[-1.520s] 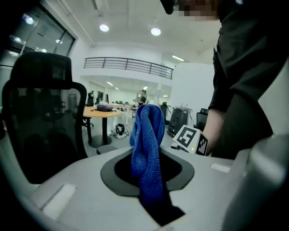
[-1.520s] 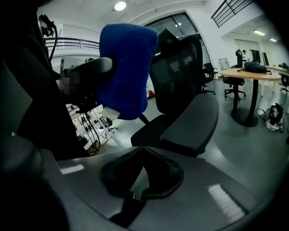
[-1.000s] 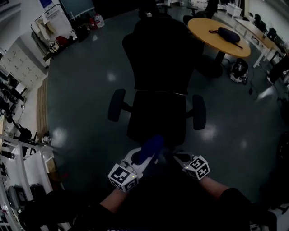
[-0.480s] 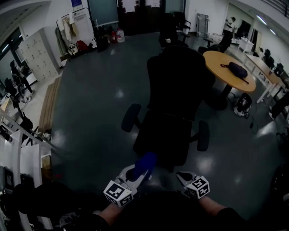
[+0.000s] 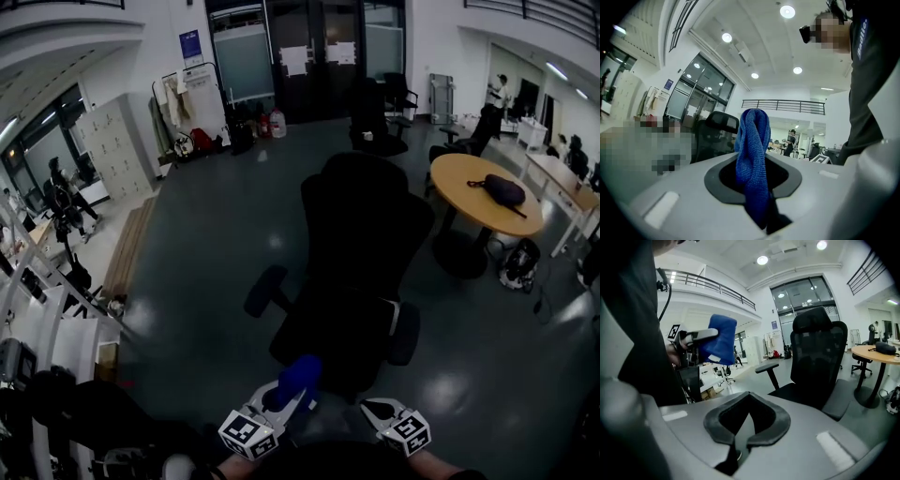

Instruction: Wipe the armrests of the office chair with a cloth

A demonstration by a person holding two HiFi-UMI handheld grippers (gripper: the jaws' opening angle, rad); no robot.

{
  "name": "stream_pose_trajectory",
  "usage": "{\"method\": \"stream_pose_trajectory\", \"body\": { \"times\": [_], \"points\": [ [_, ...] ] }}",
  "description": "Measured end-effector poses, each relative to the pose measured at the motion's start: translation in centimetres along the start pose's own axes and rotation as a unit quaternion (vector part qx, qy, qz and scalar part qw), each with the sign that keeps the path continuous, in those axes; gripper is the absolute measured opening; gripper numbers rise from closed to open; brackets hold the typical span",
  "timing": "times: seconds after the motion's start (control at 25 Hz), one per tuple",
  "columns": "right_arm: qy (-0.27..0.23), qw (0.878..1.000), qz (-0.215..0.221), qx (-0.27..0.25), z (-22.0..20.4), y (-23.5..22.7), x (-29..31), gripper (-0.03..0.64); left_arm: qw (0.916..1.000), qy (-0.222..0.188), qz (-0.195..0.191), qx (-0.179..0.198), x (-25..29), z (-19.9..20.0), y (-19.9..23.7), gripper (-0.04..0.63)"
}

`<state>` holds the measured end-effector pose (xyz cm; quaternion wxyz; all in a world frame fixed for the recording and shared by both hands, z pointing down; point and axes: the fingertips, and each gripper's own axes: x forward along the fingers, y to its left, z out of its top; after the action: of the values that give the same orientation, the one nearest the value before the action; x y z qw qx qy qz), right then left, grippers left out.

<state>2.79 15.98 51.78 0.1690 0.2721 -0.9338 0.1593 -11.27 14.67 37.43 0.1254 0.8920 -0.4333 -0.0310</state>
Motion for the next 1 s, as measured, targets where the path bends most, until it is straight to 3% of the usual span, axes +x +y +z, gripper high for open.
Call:
{"method": "stream_pose_trajectory", "body": {
  "times": [0.44,0.84,1.0],
  "points": [
    [-0.099,0.994,0.031,0.044,4.0,-1.8,-5.3,0.004,0.9993,0.037,0.002,0.011,2.7,-1.4,-6.8,0.103],
    [-0.138,0.989,-0.006,0.043,7.9,-0.2,-6.3,0.005,0.9986,0.022,-0.045,0.019,1.8,-0.7,-7.0,0.104],
    [-0.146,0.989,-0.011,0.020,9.9,1.3,-5.6,0.004,0.9981,0.012,-0.053,0.029,0.6,0.3,-5.8,0.104]
  ]
}}
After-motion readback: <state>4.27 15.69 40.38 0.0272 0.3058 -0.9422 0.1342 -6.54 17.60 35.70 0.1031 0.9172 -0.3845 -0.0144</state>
